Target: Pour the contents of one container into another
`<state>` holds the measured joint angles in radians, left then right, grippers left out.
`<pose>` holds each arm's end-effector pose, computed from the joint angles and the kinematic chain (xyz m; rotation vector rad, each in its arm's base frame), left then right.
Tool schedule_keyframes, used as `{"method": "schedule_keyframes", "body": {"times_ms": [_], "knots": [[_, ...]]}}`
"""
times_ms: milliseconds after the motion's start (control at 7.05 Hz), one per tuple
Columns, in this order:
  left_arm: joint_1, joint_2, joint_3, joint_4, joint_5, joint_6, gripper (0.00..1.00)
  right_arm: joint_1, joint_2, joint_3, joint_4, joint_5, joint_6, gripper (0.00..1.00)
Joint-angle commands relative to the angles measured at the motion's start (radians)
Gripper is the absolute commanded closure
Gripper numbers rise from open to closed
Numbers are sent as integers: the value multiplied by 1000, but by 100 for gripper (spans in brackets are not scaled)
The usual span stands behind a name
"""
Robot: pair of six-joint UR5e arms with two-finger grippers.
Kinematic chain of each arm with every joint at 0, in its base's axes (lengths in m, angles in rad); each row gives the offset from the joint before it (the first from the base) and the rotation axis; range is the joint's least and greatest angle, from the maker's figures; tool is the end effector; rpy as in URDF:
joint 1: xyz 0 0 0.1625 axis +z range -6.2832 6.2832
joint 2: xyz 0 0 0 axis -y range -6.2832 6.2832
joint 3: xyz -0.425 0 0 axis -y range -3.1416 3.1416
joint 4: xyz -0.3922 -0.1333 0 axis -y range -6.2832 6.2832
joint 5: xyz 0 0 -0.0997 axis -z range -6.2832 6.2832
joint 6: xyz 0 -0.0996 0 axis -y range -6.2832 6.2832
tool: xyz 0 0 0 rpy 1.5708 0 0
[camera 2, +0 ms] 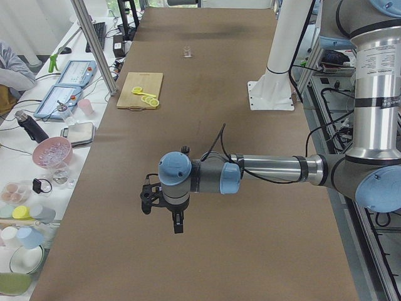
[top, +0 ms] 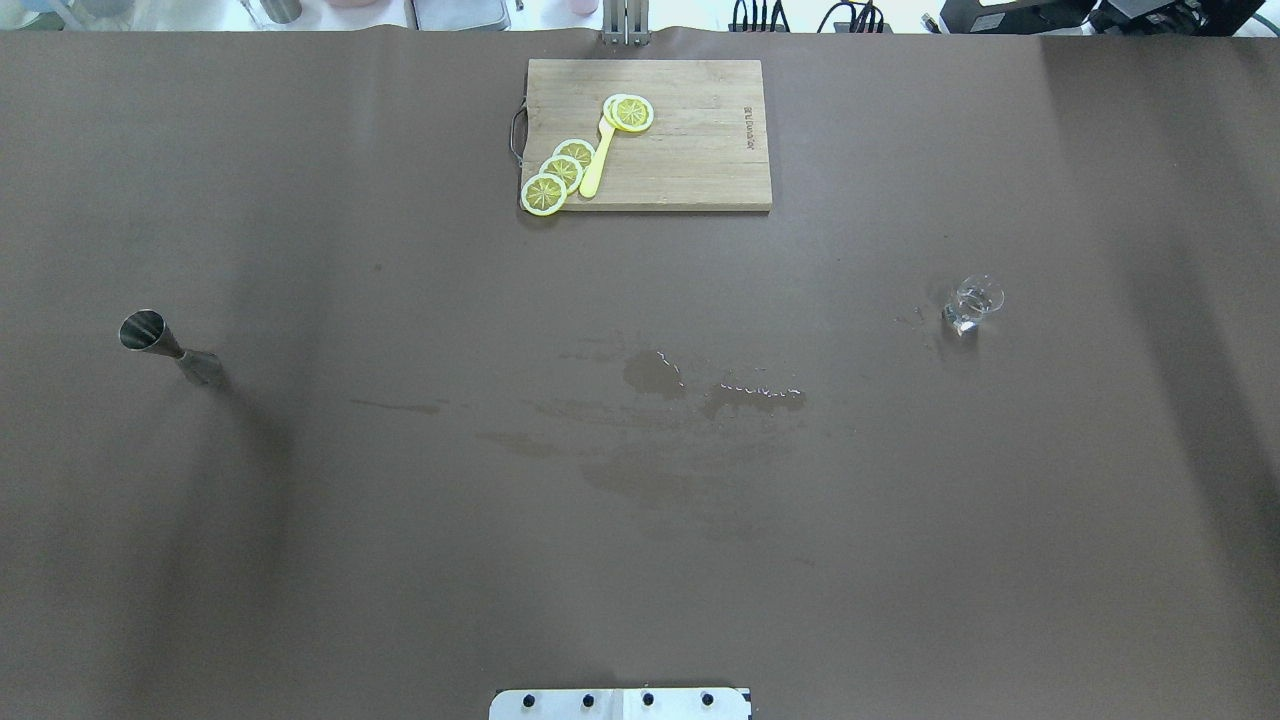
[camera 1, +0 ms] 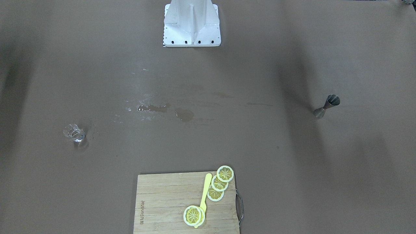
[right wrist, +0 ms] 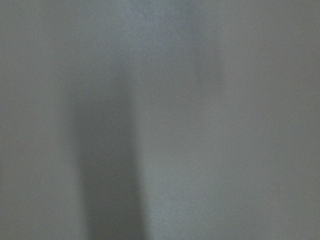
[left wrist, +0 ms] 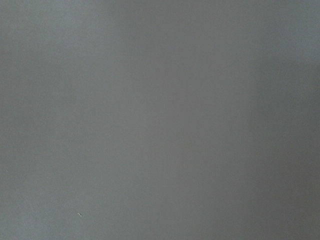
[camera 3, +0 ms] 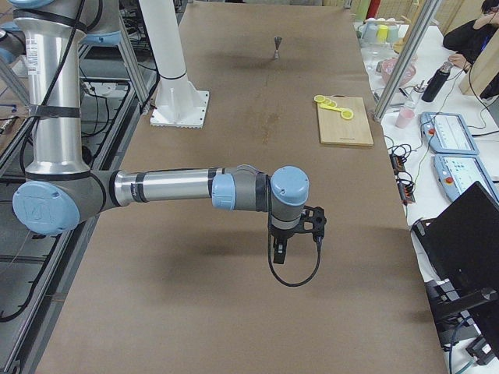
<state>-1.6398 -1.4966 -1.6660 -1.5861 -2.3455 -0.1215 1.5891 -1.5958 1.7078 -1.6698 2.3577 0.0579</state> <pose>-0.0954 -0.4573 0.6456 0.0142 0.7762 -0.1668 0.0715 -0.4785 0.6126 -0.0033 -0.7871 0.0671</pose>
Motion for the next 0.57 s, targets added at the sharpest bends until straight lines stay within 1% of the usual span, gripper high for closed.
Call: {"method": "schedule_keyframes", "body": {"times_ms": [0, 425], "knots": [[0, -1, 3, -2, -3, -1, 1, 0, 13, 0, 1, -1, 2, 0], [0, -1, 6, 0, 0, 0, 1, 0, 5, 4, 1, -5, -3, 0]]}}
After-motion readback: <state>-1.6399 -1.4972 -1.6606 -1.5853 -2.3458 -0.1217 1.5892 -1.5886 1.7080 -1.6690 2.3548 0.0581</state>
